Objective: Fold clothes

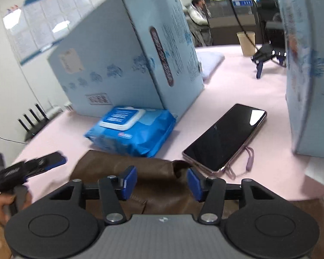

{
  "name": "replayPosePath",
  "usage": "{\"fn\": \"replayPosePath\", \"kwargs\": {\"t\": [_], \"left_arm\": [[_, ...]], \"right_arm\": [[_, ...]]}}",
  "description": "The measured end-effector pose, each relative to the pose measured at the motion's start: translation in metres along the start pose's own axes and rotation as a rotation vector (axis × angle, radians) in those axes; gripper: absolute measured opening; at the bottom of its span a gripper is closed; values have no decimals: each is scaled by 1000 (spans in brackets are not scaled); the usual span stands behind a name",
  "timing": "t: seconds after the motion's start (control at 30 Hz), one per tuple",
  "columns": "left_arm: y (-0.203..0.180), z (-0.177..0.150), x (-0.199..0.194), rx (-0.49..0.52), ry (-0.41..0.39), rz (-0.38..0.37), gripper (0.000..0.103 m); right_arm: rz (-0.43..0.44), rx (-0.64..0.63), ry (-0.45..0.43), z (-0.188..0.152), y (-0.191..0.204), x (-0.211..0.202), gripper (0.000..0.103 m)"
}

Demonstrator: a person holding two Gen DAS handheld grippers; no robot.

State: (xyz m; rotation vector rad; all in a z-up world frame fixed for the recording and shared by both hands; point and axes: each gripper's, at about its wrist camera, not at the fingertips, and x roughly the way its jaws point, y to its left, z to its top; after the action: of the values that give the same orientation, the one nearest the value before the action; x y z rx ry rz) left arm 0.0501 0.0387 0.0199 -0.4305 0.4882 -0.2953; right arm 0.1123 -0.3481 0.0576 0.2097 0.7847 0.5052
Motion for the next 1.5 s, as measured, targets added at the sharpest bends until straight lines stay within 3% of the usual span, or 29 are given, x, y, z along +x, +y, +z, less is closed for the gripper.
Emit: {"fn": "replayPosePath", "kwargs": {"t": [0.07,0.13,0.2,0.37,0.57,0.7,0.8,0.9,0.97,1.17,1.33,1.4,1.5], "left_arm": [[3,-1,3,2,15,26,82],[6,-3,7,-3,37,28,82],[6,-5,9,5,48,28,82],[3,-5,4,23,23,13,82],[-9,7,-23,17,-80,-42,82],[-35,16,-41,80,-101,-79,82],[-60,20,-38,149,-62,-96,82],[-85,14,-18,222,42,-108,82],[-99,3,-3,287,104,-73,82],[-99,-6,7,341,147,9,82],[-99,-9,8,377,205,22,82],[-103,-21,12,429,253,11,82],[-110,-42,20,553,300,52,83]], "right_arm": [[-20,16,47,4,-2,19,51],[5,13,53,5,-1,29,14],[51,3,30,4,2,31,11],[165,6,-24,-8,-3,6,9],[222,-80,-90,-30,11,-40,8],[231,-145,-80,-48,19,-57,8],[220,-172,-44,-69,24,-56,8],[214,-181,-18,-80,28,-49,7],[215,-197,-3,-85,32,-47,6],[214,-240,45,-92,32,-56,6],[205,-264,76,-93,33,-57,6],[195,-266,80,-94,34,-54,6],[159,-281,96,-96,38,-46,7]]}}
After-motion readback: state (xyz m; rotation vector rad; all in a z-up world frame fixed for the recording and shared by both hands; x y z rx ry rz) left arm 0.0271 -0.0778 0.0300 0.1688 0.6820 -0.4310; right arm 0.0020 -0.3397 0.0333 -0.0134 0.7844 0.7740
